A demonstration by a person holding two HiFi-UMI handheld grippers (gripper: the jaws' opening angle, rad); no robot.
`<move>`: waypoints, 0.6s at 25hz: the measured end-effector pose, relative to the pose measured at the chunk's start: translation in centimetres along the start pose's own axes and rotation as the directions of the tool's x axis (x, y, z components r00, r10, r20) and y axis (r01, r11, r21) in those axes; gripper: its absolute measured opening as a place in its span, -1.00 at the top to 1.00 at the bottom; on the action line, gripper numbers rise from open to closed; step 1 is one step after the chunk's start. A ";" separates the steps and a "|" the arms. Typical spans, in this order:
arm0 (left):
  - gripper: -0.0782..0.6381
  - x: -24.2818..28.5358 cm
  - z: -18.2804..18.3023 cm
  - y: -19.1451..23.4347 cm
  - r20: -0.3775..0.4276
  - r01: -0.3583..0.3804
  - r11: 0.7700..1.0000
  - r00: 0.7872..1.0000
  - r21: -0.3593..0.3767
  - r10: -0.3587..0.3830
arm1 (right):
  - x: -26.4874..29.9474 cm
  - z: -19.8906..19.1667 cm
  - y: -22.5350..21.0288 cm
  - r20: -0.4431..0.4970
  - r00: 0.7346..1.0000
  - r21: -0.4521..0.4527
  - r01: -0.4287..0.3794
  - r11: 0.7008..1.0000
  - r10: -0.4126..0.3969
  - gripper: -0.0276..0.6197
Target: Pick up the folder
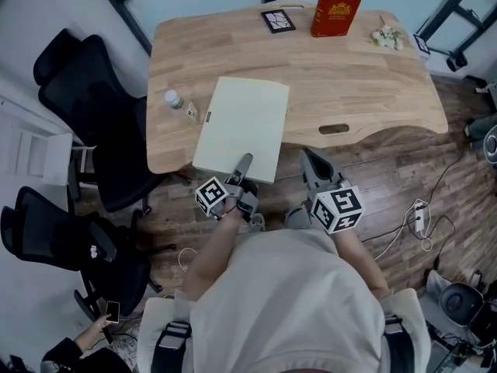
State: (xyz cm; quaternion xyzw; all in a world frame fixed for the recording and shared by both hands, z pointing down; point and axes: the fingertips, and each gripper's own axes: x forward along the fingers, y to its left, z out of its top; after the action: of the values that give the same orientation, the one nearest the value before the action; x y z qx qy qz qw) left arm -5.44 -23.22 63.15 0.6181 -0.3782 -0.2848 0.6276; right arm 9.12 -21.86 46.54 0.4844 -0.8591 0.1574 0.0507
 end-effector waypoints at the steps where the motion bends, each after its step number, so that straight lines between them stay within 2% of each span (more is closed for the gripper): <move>1: -0.02 -0.2 0.0 -0.4 -0.001 0.012 1.000 1.000 -0.006 -0.012 | -0.2 -0.1 0.2 0.001 1.000 0.003 0.004 1.000 -0.004 0.86; 3: -0.02 -0.6 0.0 -1.3 -0.003 0.048 0.999 0.999 -0.022 -0.048 | -0.5 -0.3 0.5 0.006 1.000 0.010 0.013 1.000 -0.013 0.86; 6: -0.02 -1.4 0.3 -2.1 -0.009 0.055 0.998 0.998 -0.014 -0.055 | -0.8 -0.4 0.9 0.015 1.000 0.018 0.024 1.000 -0.024 0.86; 15: -0.02 -3.5 0.9 -5.6 -0.018 0.137 0.990 0.990 -0.027 -0.138 | -1.4 -0.7 2.6 0.036 0.999 0.027 0.031 0.999 -0.032 0.85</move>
State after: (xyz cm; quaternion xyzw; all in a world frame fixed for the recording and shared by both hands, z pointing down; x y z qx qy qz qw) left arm -7.47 -21.26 57.10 0.6373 -0.3249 -0.3260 0.6180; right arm 7.63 -19.20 46.31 0.5014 -0.8499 0.1590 0.0314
